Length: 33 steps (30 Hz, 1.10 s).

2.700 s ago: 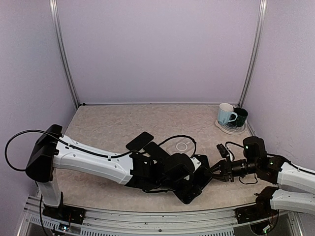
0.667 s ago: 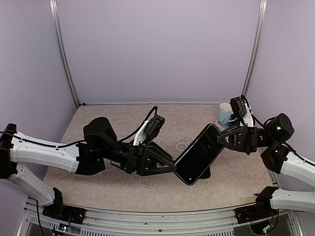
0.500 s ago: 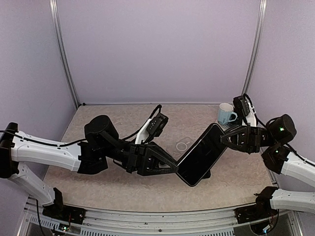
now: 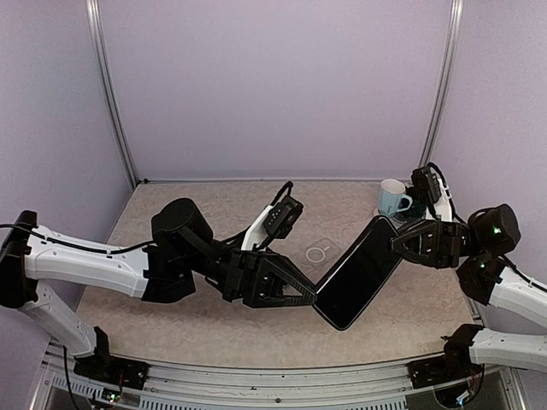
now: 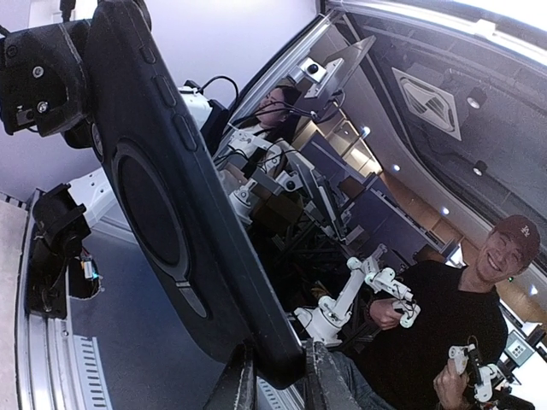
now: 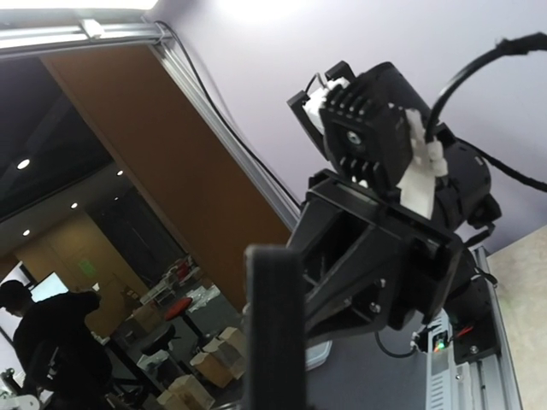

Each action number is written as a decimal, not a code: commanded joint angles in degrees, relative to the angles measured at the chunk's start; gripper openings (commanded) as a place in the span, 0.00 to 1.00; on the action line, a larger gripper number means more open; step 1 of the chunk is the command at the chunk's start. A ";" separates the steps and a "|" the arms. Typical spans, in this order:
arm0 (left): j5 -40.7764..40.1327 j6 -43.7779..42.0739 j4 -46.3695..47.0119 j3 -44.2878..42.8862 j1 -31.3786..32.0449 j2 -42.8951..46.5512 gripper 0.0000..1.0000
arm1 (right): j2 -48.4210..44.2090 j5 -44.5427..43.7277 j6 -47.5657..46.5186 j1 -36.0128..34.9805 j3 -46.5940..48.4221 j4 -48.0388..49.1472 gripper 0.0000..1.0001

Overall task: Take the phone out of the phone case
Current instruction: Remove the bottom left corner of the phone case.

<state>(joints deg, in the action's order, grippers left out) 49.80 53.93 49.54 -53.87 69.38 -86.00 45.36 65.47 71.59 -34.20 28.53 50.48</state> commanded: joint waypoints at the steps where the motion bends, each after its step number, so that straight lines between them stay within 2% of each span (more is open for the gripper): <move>1: -0.95 1.33 11.34 -4.70 1.37 -1.14 0.06 | -0.68 -2.47 -0.75 -1.02 -0.94 -2.16 0.00; 11: -0.81 3.96 14.06 -8.03 1.83 -4.90 0.00 | -3.16 -3.41 3.21 -1.48 -1.88 -0.46 0.00; 22: -4.60 3.09 13.42 -8.97 1.10 -8.43 0.00 | -2.94 -4.67 9.07 -1.57 -1.57 3.30 0.00; 29: -7.91 2.75 13.56 -8.05 -0.23 -8.63 0.00 | -1.48 -6.30 19.33 -1.66 -2.77 15.74 0.00; 33: -9.33 1.90 10.93 -8.72 -0.81 -9.26 0.00 | -2.02 -6.45 20.25 -1.66 -0.97 14.83 0.00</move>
<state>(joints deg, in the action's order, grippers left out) 51.20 58.67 62.57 -59.53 70.13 -93.01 42.98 60.62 88.51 -34.76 26.39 63.75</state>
